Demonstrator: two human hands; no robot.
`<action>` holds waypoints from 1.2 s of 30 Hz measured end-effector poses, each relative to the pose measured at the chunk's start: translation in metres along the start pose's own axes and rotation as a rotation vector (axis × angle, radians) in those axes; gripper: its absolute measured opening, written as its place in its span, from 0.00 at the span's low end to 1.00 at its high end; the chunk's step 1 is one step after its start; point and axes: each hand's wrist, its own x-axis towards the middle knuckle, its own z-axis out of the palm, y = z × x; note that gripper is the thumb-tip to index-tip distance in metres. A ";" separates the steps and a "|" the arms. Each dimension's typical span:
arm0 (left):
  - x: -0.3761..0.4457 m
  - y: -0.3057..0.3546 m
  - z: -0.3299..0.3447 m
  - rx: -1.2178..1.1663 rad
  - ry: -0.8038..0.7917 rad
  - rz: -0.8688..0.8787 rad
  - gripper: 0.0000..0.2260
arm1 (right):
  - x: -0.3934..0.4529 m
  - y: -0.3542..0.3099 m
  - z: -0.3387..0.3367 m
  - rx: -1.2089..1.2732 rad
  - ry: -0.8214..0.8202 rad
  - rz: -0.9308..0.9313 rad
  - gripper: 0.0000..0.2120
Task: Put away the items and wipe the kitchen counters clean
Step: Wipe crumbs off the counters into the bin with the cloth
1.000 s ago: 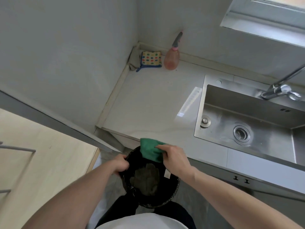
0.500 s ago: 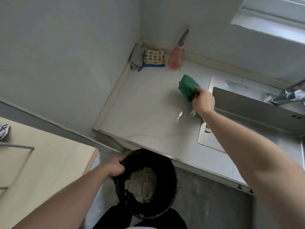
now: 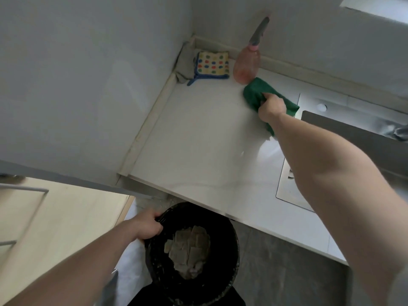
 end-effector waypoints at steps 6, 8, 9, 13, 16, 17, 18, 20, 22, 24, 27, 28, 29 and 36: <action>0.007 -0.003 -0.004 0.010 -0.002 -0.004 0.16 | 0.029 -0.005 0.007 -0.109 -0.171 -0.021 0.33; 0.008 -0.005 -0.005 0.009 -0.006 -0.011 0.15 | 0.020 -0.006 0.012 -0.123 -0.160 -0.063 0.33; 0.008 -0.005 -0.005 0.011 -0.010 -0.013 0.15 | 0.015 -0.007 0.015 -0.125 -0.150 -0.088 0.33; 0.007 -0.003 -0.006 0.023 0.005 -0.012 0.15 | -0.006 -0.006 0.031 -0.111 -0.145 -0.204 0.32; 0.003 0.000 -0.005 0.025 0.010 -0.022 0.14 | -0.029 -0.002 0.045 -0.096 -0.153 -0.262 0.31; 0.001 0.000 -0.004 0.023 0.011 -0.025 0.14 | -0.040 -0.002 0.048 -0.093 -0.162 -0.275 0.31; -0.001 0.001 -0.003 0.020 0.012 -0.026 0.14 | -0.052 -0.002 0.051 -0.092 -0.171 -0.290 0.31; -0.005 0.004 -0.001 0.014 0.019 -0.021 0.12 | -0.081 -0.004 0.055 -0.092 -0.193 -0.322 0.30; -0.010 0.006 0.002 0.009 0.033 -0.013 0.11 | -0.116 -0.006 0.057 -0.107 -0.215 -0.346 0.29; -0.014 0.006 0.005 -0.006 0.039 -0.008 0.12 | -0.156 -0.006 0.060 -0.129 -0.227 -0.374 0.27; -0.017 0.004 0.008 -0.027 0.039 -0.007 0.13 | -0.219 -0.002 0.072 -0.135 -0.221 -0.410 0.25; -0.019 0.004 0.009 -0.032 0.039 -0.005 0.14 | -0.239 0.000 0.075 -0.134 -0.217 -0.417 0.25; -0.020 0.003 0.010 -0.034 0.039 -0.001 0.15 | -0.259 0.002 0.079 -0.131 -0.220 -0.419 0.24; -0.036 0.008 0.018 -0.039 0.043 0.001 0.18 | -0.362 0.019 0.090 -0.018 -0.283 -0.375 0.25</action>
